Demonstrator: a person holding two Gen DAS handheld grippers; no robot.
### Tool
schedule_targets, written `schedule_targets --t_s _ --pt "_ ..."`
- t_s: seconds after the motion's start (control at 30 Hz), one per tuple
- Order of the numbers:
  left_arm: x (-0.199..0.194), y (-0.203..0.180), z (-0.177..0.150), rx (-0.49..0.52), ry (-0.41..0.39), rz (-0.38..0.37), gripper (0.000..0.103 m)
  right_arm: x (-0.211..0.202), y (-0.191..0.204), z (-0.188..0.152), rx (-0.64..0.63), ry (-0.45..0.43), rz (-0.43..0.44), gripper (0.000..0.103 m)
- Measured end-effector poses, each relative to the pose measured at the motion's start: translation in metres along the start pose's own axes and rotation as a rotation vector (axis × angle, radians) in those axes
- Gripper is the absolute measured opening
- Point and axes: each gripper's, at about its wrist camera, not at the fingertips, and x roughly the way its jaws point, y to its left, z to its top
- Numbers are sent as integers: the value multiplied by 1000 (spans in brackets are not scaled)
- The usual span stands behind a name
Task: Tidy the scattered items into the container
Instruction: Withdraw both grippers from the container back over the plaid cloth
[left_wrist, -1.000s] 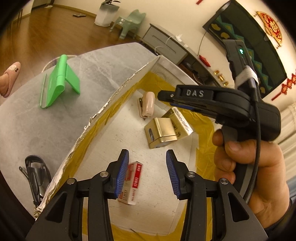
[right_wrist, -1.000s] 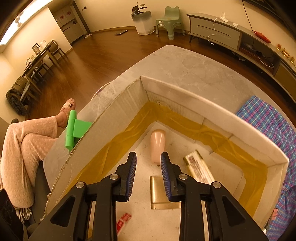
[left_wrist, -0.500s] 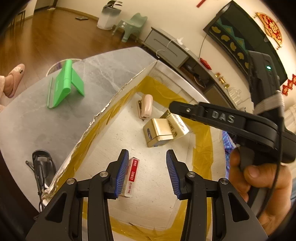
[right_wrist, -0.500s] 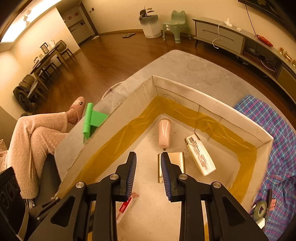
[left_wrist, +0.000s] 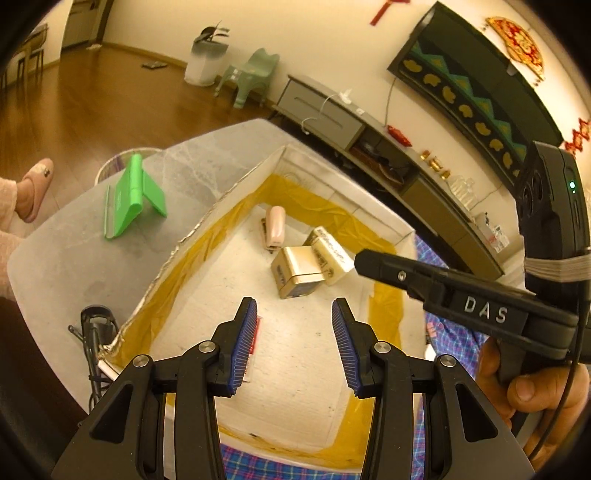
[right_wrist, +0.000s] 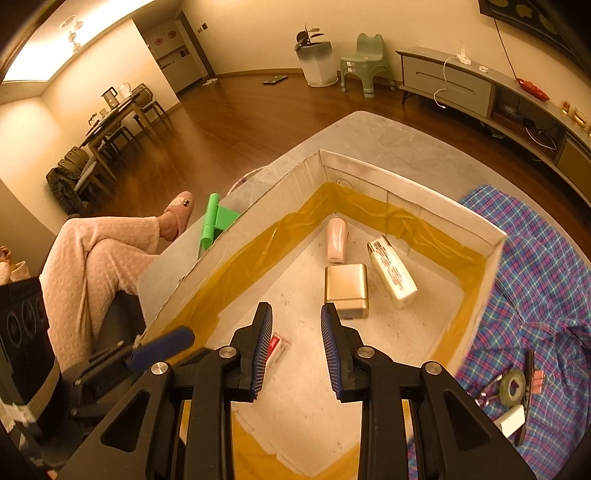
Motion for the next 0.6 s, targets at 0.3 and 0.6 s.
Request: schedule_targets --t_s 0.3,0.6 --pt "-17 -32 -15 86 -59 -55 46 -44 -11 -38 -11 -72 40 29" --pt "-24 -73 -38 210 -96 -102 46 -94 -30 -84 -43 -165 43 29"
